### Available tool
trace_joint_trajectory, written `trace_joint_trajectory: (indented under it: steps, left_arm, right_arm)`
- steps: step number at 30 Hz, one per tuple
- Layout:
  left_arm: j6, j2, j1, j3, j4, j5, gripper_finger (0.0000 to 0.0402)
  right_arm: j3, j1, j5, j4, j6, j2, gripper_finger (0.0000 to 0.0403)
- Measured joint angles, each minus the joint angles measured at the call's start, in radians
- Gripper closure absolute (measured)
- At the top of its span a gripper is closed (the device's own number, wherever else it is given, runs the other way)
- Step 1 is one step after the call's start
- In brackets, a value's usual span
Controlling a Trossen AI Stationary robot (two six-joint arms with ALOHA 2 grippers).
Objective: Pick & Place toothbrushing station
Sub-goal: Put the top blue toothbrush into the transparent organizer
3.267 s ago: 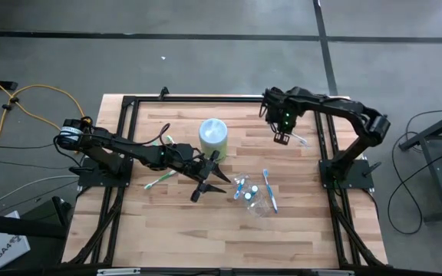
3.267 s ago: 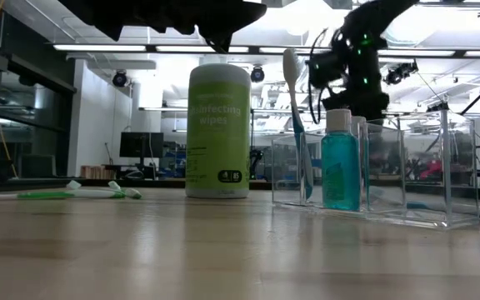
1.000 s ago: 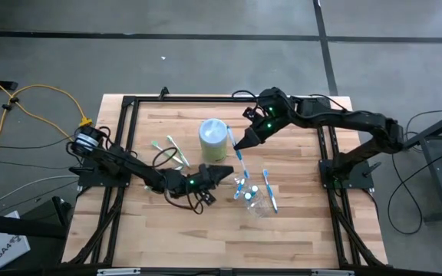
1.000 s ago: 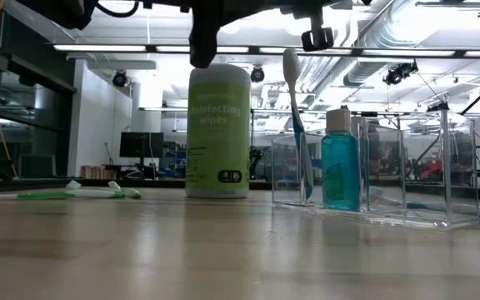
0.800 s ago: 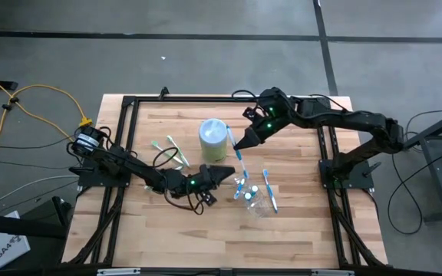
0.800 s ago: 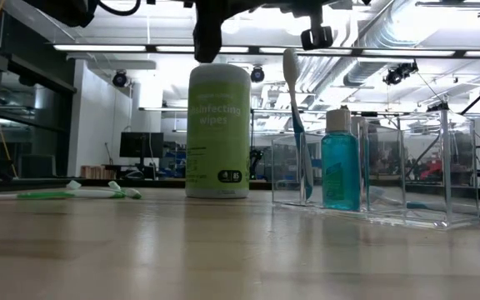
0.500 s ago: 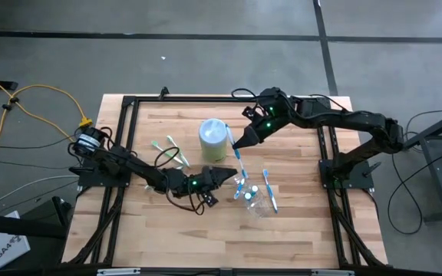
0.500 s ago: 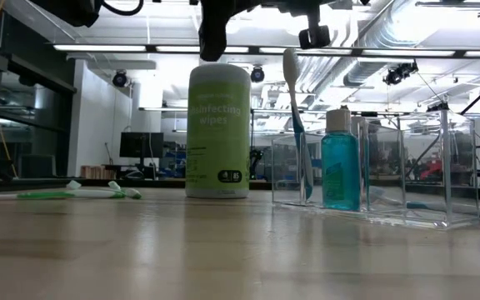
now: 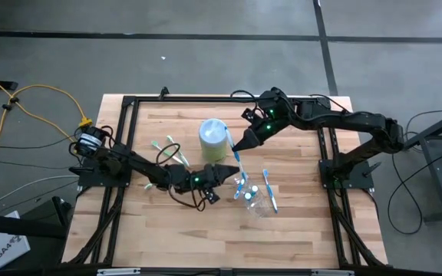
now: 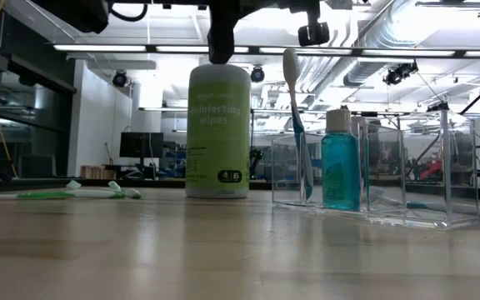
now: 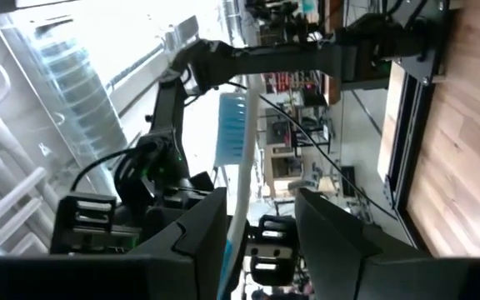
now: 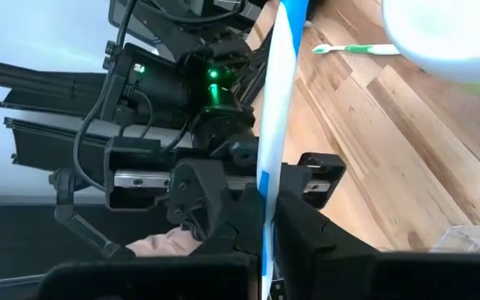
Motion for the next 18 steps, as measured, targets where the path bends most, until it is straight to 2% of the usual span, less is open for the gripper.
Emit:
trace_joint_trajectory:
  steps: [18]
  left_arm:
    - [-0.001, 0.0, 0.01, 0.039, -0.02, 0.059, 0.0267]
  right_arm:
    - [0.0, 0.008, 0.01, 0.023, 0.022, 0.0, 0.0395]
